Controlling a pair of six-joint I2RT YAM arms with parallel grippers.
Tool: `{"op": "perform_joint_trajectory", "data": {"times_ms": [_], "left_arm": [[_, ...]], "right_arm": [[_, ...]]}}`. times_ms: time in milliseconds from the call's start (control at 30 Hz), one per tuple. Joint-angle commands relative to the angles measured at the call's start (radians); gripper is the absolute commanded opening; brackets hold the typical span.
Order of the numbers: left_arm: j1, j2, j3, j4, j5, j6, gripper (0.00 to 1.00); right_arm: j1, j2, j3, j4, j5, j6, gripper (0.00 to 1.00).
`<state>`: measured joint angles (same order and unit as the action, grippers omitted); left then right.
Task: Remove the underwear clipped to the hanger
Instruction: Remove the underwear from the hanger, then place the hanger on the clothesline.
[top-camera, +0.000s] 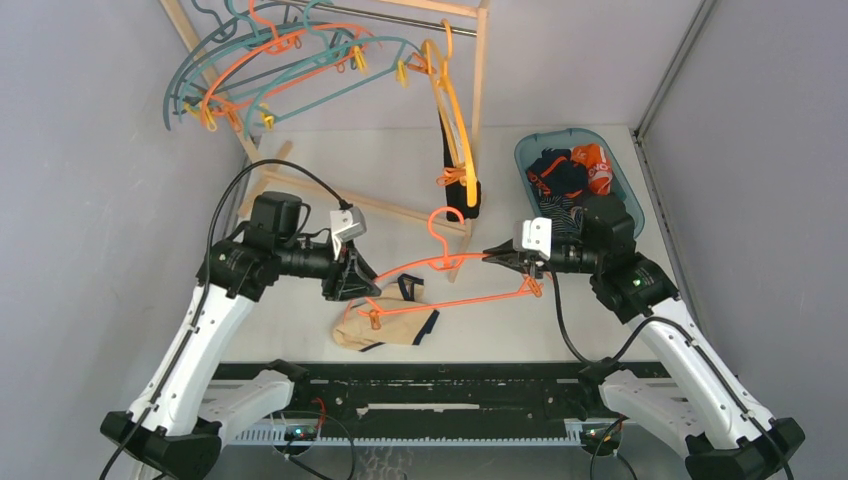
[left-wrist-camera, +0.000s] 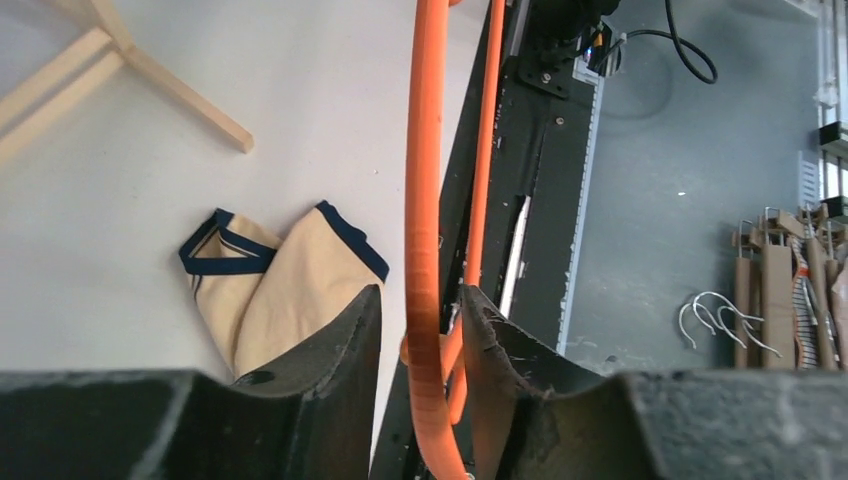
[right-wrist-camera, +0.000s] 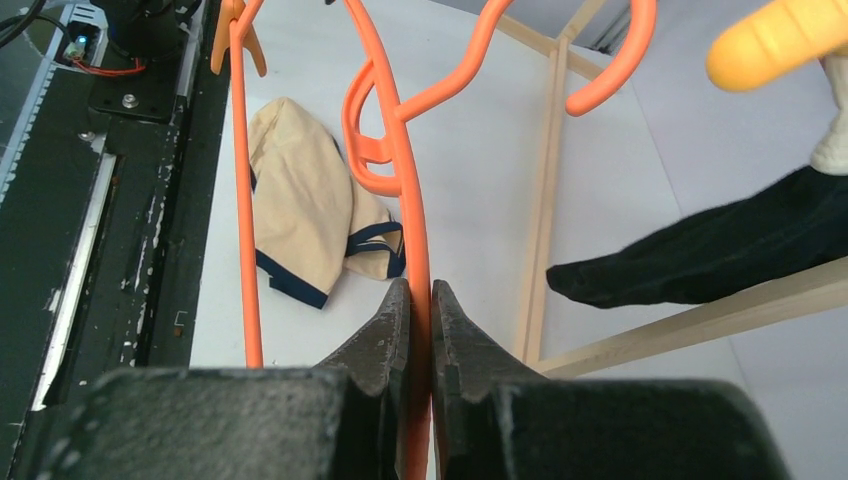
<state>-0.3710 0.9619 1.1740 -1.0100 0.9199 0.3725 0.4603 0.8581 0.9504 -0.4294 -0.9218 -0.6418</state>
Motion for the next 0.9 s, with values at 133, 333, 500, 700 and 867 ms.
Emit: {"op": "perform_joint_trajectory", "data": {"times_ms": [133, 333, 500, 700, 867], "left_arm": [[-0.010, -0.004, -0.033, -0.048, 0.065, 0.044, 0.19], [-0.011, -0.055, -0.021, -0.053, -0.032, 0.066, 0.00], [-0.011, -0.100, 0.022, -0.157, -0.151, 0.153, 0.00], [-0.010, -0.207, 0.072, -0.252, -0.376, 0.218, 0.00], [-0.011, -0.282, 0.142, -0.340, -0.629, 0.244, 0.00]], "right_arm": [[0.009, -0.008, 0.008, 0.083, 0.056, 0.020, 0.00], [0.011, -0.011, -0.002, 0.088, 0.073, 0.045, 0.16], [0.010, -0.024, -0.002, 0.045, 0.073, 0.022, 0.47], [-0.002, -0.050, -0.002, 0.014, 0.072, 0.003, 0.60], [-0.040, -0.065, -0.002, 0.015, 0.060, 0.026, 0.61]]}}
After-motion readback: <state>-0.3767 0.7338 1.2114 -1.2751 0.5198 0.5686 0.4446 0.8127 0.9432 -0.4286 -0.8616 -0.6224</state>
